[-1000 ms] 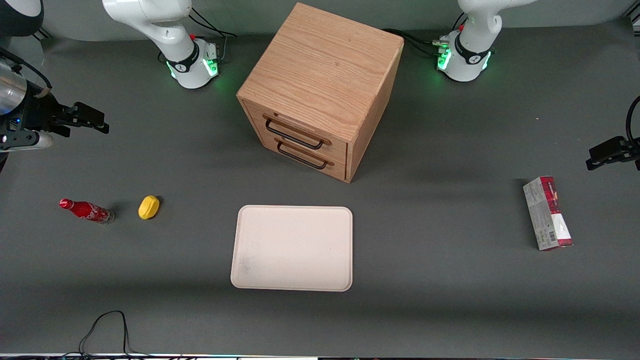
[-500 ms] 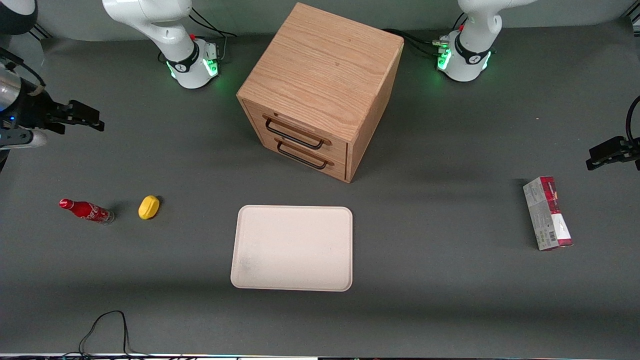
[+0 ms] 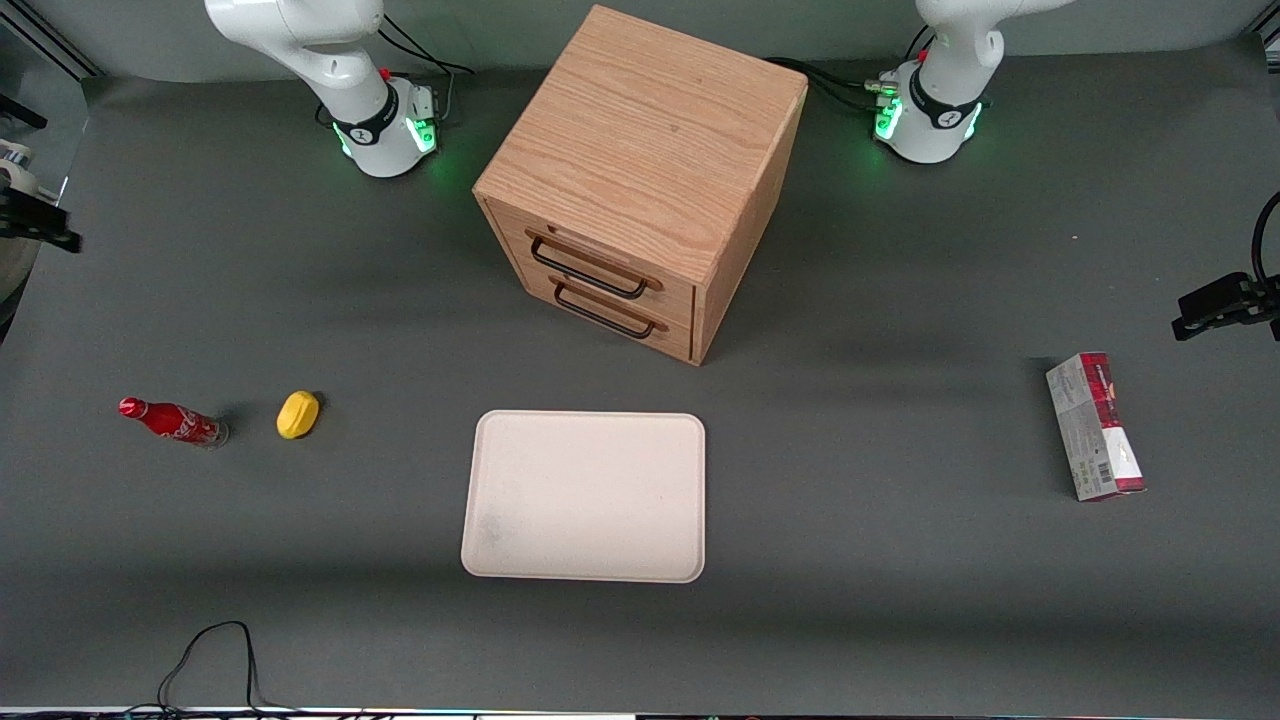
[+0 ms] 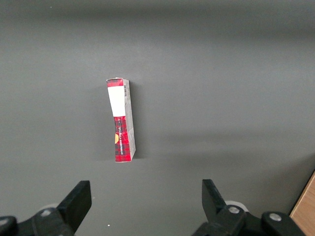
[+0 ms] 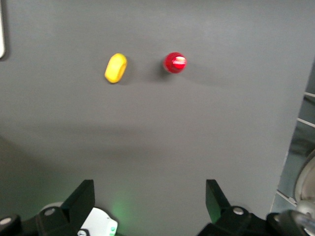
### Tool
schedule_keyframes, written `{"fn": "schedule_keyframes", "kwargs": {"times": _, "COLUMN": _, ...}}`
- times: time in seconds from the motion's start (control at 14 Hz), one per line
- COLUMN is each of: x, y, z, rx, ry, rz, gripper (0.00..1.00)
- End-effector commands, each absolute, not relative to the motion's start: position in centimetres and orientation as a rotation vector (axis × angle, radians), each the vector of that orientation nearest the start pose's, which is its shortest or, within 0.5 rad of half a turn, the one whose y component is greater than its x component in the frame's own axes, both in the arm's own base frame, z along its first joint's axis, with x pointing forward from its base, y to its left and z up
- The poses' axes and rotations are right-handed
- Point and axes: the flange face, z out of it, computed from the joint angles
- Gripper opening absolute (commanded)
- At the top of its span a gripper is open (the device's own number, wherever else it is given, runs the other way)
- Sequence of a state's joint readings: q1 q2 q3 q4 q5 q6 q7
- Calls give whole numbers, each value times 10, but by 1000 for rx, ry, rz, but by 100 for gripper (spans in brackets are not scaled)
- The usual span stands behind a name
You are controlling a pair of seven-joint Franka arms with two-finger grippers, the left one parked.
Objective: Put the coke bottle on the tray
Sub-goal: 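Move the right gripper toward the red Coca-Cola bottle lying on the table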
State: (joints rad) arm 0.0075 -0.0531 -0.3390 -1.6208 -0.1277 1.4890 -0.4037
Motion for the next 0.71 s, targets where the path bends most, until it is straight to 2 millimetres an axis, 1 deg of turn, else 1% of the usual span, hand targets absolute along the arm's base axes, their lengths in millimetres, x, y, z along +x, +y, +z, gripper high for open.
{"fn": "schedule_keyframes", "kwargs": {"times": 0.0, "x": 507, "y": -187, "z": 629, "rx": -3242, "ry": -149, "rz": 202, "gripper": 100}}
{"fn": "schedule_keyframes", "kwargs": {"times": 0.14, "x": 507, "y": -191, "z": 629, "rx": -3244, "ry": -152, "rz": 205, "gripper": 100}}
{"fn": "schedule_keyframes", "kwargs": {"times": 0.29, "x": 503, "y": -208, "z": 629, "rx": -3242, "ry": -152, "rz": 204, "gripper": 100}}
{"fn": "schedule_keyframes", "kwargs": {"times": 0.36, "x": 509, "y": -212, "z": 632, "rx": -3252, "ry": -161, "rz": 198, "gripper": 100}}
{"fn": "schedule_keyframes", "kwargs": {"times": 0.43, "x": 514, "y": -216, "z": 632, "rx": -3253, "ry": -205, "rz": 199, "gripper": 100}}
{"fn": "schedule_keyframes", "kwargs": {"times": 0.5, "x": 514, "y": -223, "z": 630, "rx": -3252, "ry": -216, "rz": 209, "gripper": 100}}
{"fn": "schedule_keyframes", "kwargs": {"times": 0.57, "x": 510, "y": -235, "z": 628, "rx": -3251, "ry": -180, "rz": 212, "gripper": 100}}
{"fn": "schedule_keyframes", "kwargs": {"times": 0.64, "x": 511, "y": -236, "z": 629, "rx": -3255, "ry": -181, "rz": 198, "gripper": 100}}
